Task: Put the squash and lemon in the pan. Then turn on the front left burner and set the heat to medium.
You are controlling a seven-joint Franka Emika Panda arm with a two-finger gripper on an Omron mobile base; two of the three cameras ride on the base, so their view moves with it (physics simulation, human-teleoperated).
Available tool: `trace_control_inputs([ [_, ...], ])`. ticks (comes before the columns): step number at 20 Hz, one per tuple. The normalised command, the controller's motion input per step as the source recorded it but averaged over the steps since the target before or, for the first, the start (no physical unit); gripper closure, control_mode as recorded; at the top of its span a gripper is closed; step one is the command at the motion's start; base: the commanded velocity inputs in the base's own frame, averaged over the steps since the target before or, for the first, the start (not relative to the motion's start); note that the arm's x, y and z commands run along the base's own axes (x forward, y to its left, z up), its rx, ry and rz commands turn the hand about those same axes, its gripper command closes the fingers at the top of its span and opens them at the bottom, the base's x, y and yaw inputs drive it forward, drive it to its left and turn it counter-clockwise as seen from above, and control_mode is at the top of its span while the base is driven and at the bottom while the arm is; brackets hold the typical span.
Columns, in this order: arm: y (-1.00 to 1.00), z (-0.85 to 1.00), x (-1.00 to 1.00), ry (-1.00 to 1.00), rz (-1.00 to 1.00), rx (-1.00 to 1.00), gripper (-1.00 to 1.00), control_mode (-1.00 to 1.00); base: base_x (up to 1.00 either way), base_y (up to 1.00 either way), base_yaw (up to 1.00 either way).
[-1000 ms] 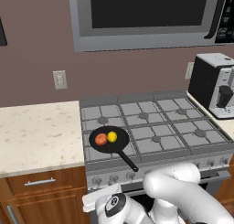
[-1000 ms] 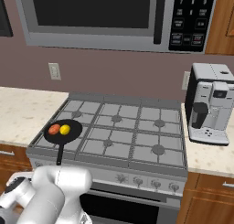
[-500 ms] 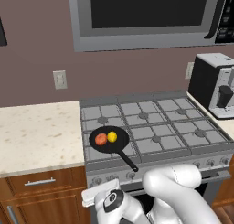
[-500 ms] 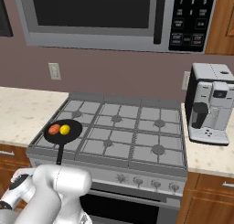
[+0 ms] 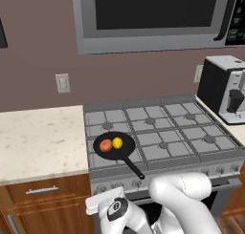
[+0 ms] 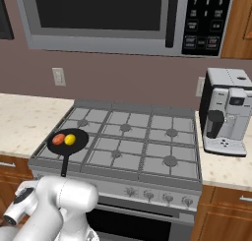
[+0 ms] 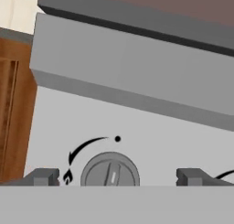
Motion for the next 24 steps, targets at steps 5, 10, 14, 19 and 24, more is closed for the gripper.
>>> trace_control_inputs([
  [5,0.03,-0.16,0.20,0.00,0.00,0.00,-1.00,-1.00,0.00,0.00,0.00],
  [10,0.04,-0.08,0.11,0.00,0.00,0.00,-1.00,-1.00,0.00,0.00,0.00],
  [14,0.00,0.00,0.00,0.00,0.00,0.00,-1.00,-1.00,0.00,0.00,0.00],
  [19,0.00,0.00,0.00,0.00,0.00,0.00,1.00,-1.00,0.00,0.00,0.00],
  [24,0.00,0.00,0.00,0.00,0.00,0.00,1.00,-1.00,0.00,0.00,0.00],
])
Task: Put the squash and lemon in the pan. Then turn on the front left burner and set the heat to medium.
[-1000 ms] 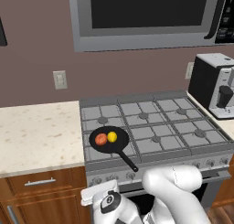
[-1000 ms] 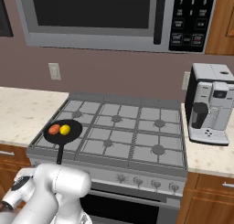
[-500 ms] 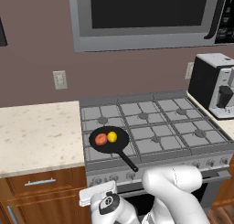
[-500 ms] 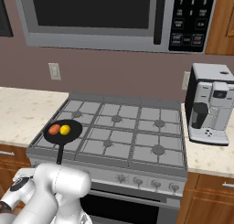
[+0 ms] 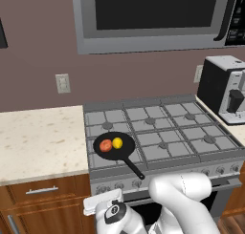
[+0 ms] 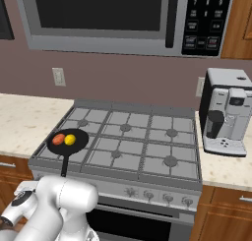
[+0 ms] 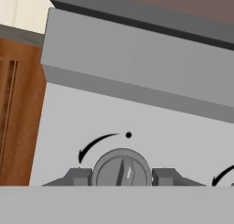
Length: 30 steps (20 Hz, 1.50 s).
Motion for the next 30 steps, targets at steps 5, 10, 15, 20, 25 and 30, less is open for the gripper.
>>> trace_control_inputs([
  [5,0.00,0.00,0.00,0.00,0.00,0.00,1.00,-1.00,0.00,0.00,0.00],
  [10,0.00,-0.18,0.00,-0.06,0.00,-0.05,1.00,-1.00,0.00,0.00,0.00],
  [15,0.00,-0.14,0.00,0.00,0.00,-0.19,1.00,-1.00,0.00,0.00,0.00],
  [20,0.00,-0.03,0.00,0.00,0.00,-0.20,1.00,-1.00,0.00,0.00,0.00],
  [25,0.00,-0.04,0.00,0.00,0.00,-0.20,1.00,-1.00,0.00,0.00,0.00],
  [30,0.00,-0.21,0.00,0.00,0.00,-0.20,1.00,-1.00,0.00,0.00,0.00],
])
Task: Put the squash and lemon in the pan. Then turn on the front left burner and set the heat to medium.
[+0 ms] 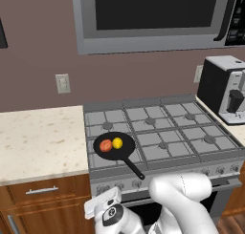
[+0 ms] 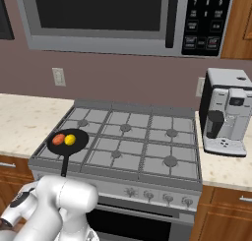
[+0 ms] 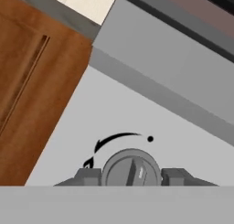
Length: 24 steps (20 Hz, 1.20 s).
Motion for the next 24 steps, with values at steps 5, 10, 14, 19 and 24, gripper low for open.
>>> trace_control_inputs([
  [5,0.00,-0.26,0.00,0.00,0.00,-0.22,1.00,-1.00,0.00,0.00,0.00],
  [10,0.00,-0.17,0.00,0.00,0.00,-0.25,1.00,-1.00,0.00,0.00,0.00],
  [14,0.00,-0.03,0.00,0.01,0.00,-0.24,1.00,-1.00,0.00,0.00,0.00],
  [19,-0.02,-0.02,0.00,0.09,0.00,-0.27,1.00,-1.00,0.00,0.00,0.00],
  [24,-0.09,0.00,0.00,0.18,0.00,-0.30,1.00,-1.00,0.00,0.00,0.00],
])
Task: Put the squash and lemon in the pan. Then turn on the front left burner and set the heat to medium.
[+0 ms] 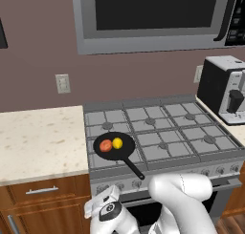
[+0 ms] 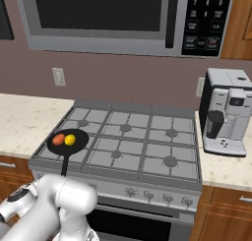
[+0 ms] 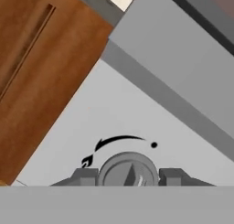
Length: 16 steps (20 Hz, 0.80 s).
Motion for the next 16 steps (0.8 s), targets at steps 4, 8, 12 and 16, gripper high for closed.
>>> trace_control_inputs([
  [4,-0.16,-0.09,0.00,0.17,0.00,-0.32,1.00,-1.00,0.00,0.00,0.00],
  [8,-0.11,-0.39,-0.02,0.06,0.00,-0.35,1.00,-1.00,0.00,0.00,0.00],
  [12,-0.04,-0.66,-0.06,0.00,0.00,-0.36,1.00,-1.00,0.00,0.00,0.00],
  [16,0.00,-0.61,-0.01,-0.01,0.00,-0.33,1.00,-1.00,0.00,0.00,0.00],
])
